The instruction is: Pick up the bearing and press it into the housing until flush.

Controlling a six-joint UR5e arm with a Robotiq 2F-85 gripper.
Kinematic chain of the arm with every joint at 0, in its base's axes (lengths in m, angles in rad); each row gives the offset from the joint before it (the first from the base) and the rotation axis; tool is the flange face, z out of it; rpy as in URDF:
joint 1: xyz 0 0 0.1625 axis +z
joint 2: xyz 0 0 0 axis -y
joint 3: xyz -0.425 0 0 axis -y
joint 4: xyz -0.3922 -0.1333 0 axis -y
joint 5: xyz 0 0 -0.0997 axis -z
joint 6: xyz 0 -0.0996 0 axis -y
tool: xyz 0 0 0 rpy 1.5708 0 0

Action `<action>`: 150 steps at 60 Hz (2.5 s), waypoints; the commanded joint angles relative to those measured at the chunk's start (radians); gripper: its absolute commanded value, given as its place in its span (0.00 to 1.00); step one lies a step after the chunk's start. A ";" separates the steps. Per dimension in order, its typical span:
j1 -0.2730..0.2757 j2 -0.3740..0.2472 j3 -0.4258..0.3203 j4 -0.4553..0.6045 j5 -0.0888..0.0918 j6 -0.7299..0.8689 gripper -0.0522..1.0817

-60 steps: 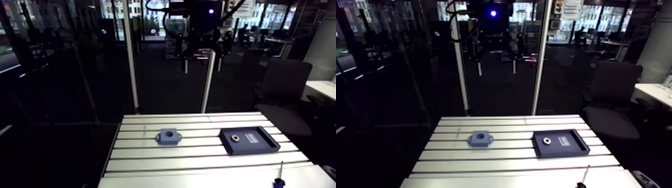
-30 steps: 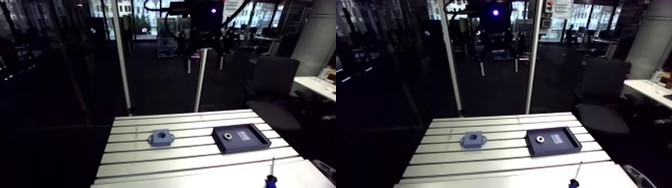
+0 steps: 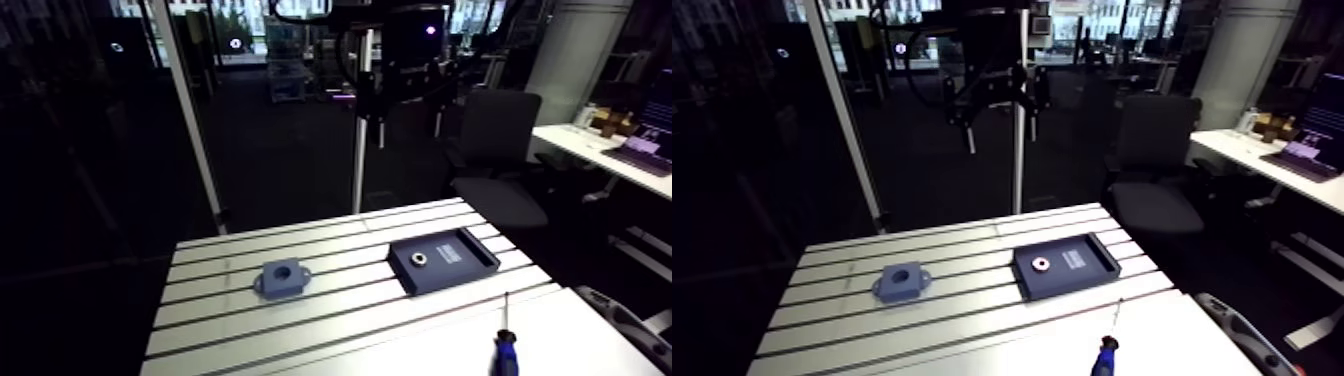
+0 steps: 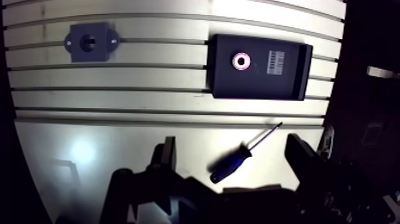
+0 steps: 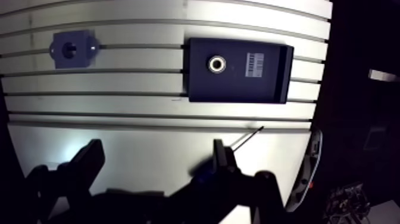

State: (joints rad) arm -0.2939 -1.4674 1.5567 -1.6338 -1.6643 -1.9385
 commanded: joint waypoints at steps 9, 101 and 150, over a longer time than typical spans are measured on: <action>-0.144 0.083 0.188 -0.249 -0.002 -0.119 0.05; -0.184 0.265 0.266 -0.479 0.041 -0.167 0.26; -0.154 0.316 0.300 -0.556 0.037 -0.144 0.36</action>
State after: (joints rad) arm -0.4563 -1.1604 1.8538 -2.1827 -1.6278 -2.0922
